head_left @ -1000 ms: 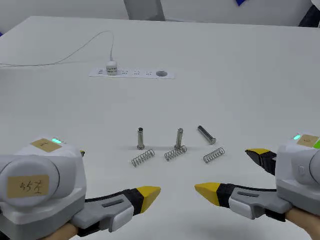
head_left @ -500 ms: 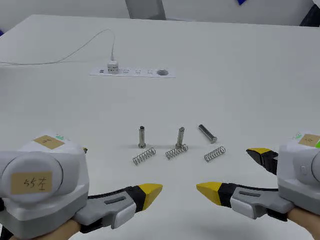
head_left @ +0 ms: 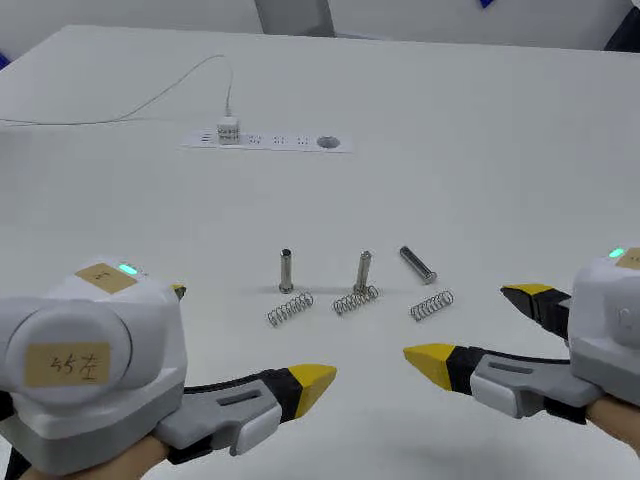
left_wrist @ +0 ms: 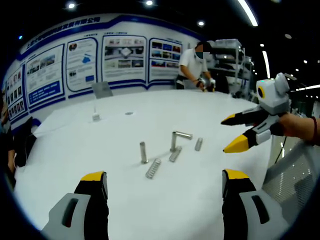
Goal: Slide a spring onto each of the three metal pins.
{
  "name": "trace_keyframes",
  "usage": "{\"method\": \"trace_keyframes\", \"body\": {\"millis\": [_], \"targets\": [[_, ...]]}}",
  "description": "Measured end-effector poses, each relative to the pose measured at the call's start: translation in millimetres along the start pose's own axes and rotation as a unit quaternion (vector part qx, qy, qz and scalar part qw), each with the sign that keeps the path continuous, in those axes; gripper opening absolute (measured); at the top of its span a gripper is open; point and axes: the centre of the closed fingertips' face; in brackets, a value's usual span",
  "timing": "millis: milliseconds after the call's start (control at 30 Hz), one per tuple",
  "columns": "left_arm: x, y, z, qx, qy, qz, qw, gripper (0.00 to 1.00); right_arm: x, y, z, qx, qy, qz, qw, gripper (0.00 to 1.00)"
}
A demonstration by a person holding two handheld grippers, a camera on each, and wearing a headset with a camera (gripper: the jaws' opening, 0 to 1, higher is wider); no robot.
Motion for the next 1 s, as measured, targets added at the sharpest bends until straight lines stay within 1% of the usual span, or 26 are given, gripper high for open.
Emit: {"method": "trace_keyframes", "body": {"millis": [33,100,167,267,433,567,700,767,867,1000], "targets": [[-0.8,0.1,-0.4,-0.001,0.003,0.003,1.0000,0.97,0.8,2.2,-1.0,-0.001,-0.007,0.005,1.0000,0.74],[-1.3,-0.1,-0.6,-0.001,0.003,0.005,1.0000,0.96,3.2,7.1,-3.5,-0.007,-0.009,0.009,0.9999,0.72],[-0.1,-0.4,-0.3,-0.001,0.002,0.002,1.0000,0.96,6.7,10.6,-4.8,-0.007,-0.004,0.009,0.9999,0.70],[-0.8,-1.2,1.1,0.002,-0.001,0.003,1.0000,0.96,13.0,18.8,-6.3,-0.007,0.004,0.014,0.9999,0.67],[-0.7,-0.7,0.1,-0.001,-0.003,0.002,1.0000,0.95,20.8,32.5,-7.6,-0.003,0.001,0.021,0.9998,0.65],[-1.2,-0.8,0.8,-0.001,-0.006,0.003,1.0000,0.95,23.6,43.2,-9.5,-0.003,-0.010,0.029,0.9995,0.62],[-1.5,-1.7,2.3,0.002,-0.008,0.002,1.0000,0.95,26.4,53.2,-14.6,-0.006,-0.008,0.031,0.9995,0.59],[-1.8,-1.6,2.2,0.001,-0.010,0.002,0.9999,0.94,26.1,57.0,-16.2,-0.006,-0.008,0.034,0.9994,0.57],[-2.0,-0.8,0.6,-0.003,-0.011,0.003,0.9999,0.94,25.0,64.3,-19.5,-0.008,-0.020,0.036,0.9991,0.53],[-2.4,-0.4,0.7,-0.004,-0.009,0.005,0.9999,0.94,23.6,74.1,-23.7,-0.007,-0.022,0.038,0.9990,0.48]]}}
Point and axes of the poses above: the centre of the closed fingertips' face, and the gripper's own axes: y roughly forward along the fingers, z roughly to its left, x roughly out of its top, and after that the axes turned 13 degrees about -x, right-handed
